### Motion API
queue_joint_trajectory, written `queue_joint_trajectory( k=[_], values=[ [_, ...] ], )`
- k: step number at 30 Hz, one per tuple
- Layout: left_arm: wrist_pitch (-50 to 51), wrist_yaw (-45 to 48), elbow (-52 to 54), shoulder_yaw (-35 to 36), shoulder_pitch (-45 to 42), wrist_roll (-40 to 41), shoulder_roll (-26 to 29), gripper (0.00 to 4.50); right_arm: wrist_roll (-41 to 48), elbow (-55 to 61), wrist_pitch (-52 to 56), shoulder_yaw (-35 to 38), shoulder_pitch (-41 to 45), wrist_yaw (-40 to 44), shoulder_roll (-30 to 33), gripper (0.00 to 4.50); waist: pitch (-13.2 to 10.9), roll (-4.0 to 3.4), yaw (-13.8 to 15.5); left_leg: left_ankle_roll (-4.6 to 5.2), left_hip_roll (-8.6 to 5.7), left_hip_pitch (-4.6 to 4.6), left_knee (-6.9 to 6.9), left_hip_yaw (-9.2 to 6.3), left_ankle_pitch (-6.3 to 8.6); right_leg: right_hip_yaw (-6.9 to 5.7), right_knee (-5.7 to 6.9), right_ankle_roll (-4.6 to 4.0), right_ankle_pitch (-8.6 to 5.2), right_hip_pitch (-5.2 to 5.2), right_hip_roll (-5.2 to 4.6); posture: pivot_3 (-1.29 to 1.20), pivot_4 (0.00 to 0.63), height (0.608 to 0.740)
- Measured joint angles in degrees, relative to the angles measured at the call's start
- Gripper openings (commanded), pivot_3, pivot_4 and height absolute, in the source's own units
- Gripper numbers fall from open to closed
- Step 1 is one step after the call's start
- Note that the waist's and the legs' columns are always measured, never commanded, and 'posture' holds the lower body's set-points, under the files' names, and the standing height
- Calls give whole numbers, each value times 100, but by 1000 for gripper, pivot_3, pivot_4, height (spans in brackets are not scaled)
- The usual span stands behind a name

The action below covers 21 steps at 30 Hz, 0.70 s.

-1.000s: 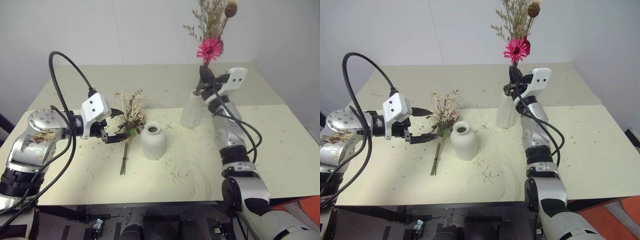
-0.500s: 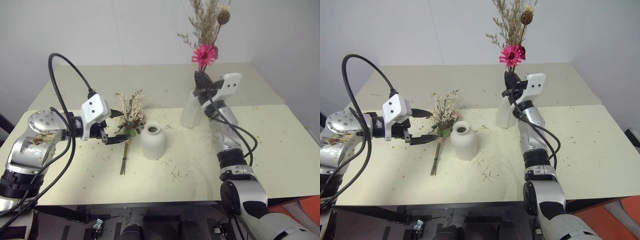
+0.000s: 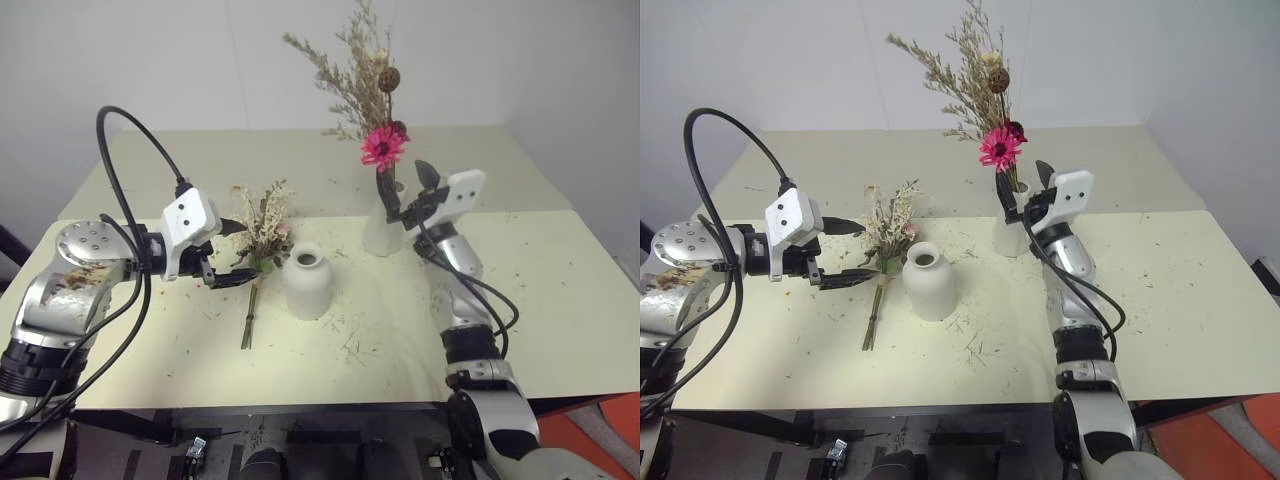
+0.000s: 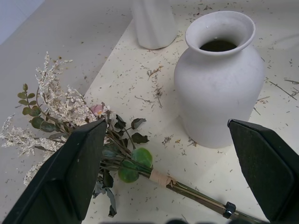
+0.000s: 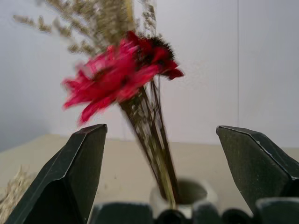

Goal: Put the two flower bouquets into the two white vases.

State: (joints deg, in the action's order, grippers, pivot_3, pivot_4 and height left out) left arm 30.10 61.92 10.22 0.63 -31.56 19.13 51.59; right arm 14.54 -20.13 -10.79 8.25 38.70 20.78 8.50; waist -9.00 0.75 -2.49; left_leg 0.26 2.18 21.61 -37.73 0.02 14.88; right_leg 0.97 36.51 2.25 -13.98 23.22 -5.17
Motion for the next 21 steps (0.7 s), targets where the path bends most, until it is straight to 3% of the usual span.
queue_joint_trajectory(
  k=[9,16,21],
  values=[
    [-14,0,-110,-12,-4,-10,-14,4500,-206,507,544,111,-202,-609,309,4483,0,0,-3,0,0,-6,1,0,0,2,3,-1,-1,-2,2,0,150,740],
    [207,-182,10,261,244,130,2,4500,25,2006,1134,-50,-1463,241,1041,4483,0,0,27,3,0,6,2,-5,2,0,-20,0,-1,-6,1,0,150,740],
    [1494,-1268,179,765,299,216,-205,4500,319,3037,1760,19,-2145,612,1593,4483,-1,2,19,3,0,-15,0,-5,2,2,-31,1,-1,-15,2,0,150,740]
  ],
)
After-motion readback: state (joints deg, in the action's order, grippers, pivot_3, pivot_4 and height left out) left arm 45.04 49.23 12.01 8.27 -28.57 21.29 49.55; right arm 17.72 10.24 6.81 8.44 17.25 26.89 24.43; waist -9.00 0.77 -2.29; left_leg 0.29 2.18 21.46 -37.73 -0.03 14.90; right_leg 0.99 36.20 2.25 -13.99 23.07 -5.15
